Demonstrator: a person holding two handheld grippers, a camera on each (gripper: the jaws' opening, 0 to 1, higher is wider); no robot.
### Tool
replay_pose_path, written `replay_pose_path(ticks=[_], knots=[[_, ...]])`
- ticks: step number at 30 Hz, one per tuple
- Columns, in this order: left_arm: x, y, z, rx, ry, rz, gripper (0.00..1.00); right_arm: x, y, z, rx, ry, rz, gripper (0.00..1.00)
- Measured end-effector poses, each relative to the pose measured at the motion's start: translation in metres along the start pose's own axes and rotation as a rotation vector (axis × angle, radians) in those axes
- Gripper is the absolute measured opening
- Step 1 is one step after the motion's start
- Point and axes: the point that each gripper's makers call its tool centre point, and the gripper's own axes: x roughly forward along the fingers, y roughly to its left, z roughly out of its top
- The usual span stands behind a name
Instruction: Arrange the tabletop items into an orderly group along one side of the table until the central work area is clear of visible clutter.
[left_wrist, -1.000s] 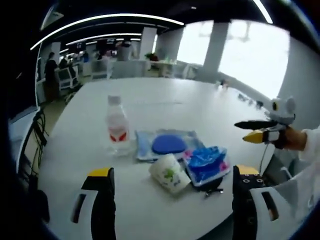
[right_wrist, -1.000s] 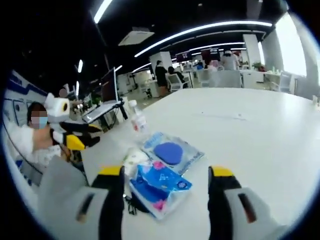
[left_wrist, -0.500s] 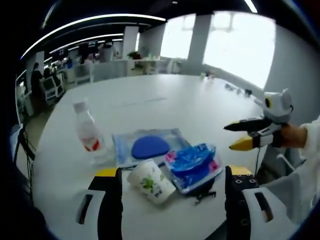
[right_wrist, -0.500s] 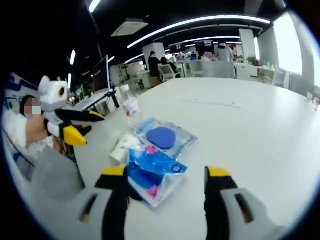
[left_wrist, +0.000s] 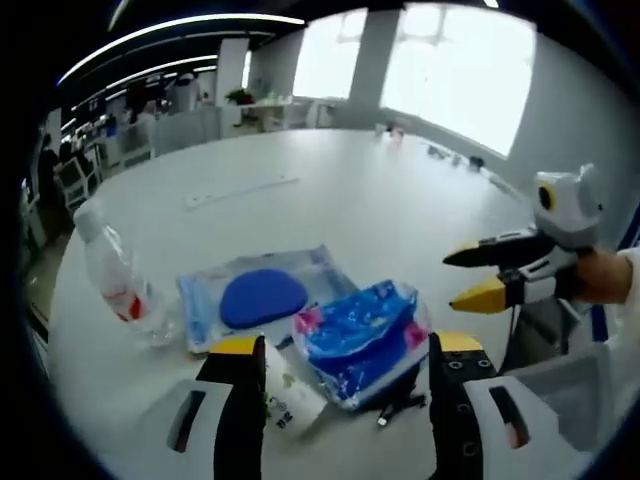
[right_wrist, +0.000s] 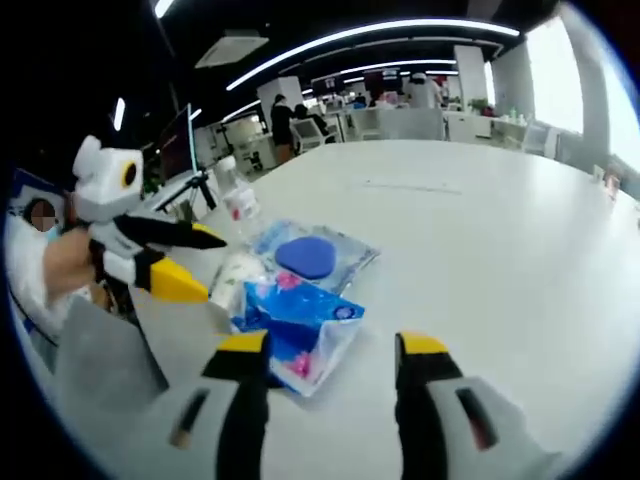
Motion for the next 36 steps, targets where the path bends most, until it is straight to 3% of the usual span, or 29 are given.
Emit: replay_pose_path(ticks=[1,4,10,13,19,21,24,27,31,36], knots=[[0.002,0.0,-0.003,0.015,0.015,-0.004,0.54,0.001,-0.001,-0.001,0.004,0.002,-0.005,0.46],[0.007,0.001,-0.008,-0.037,0.032,-0.005,0.51,0.002,0.001,-0.007,0.018,0.024,-0.003,0.44],[0.014,-0.004,-0.003,-0.08,0.035,-0.043,0.39,0.015,0.004,-0.01,0.02,0.059,0.045,0.36],[0.023,0.002,-0.012,-0.073,0.081,-0.01,0.38,0.02,0.007,-0.017,-0.023,0.087,0.066,0.3],[0.031,0.004,-0.02,-0.069,0.12,0.013,0.36,0.028,0.008,-0.03,-0.025,0.124,0.077,0.23],[0.033,0.004,-0.02,-0.12,0.117,0.01,0.36,0.031,0.008,-0.032,-0.018,0.131,0.082,0.22],[0.035,0.007,-0.021,-0.114,0.13,0.037,0.34,0.035,0.01,-0.035,-0.03,0.148,0.089,0.18],[0.037,0.008,-0.024,-0.144,0.134,0.046,0.31,0.038,0.008,-0.039,-0.069,0.169,0.085,0.08],[0.038,0.008,-0.023,-0.143,0.137,0.052,0.2,0.039,-0.002,-0.039,-0.024,0.166,0.048,0.0],[0.042,-0.007,-0.014,-0.174,0.109,-0.001,0.01,0.033,-0.011,-0.038,0.007,0.164,0.033,0.0]])
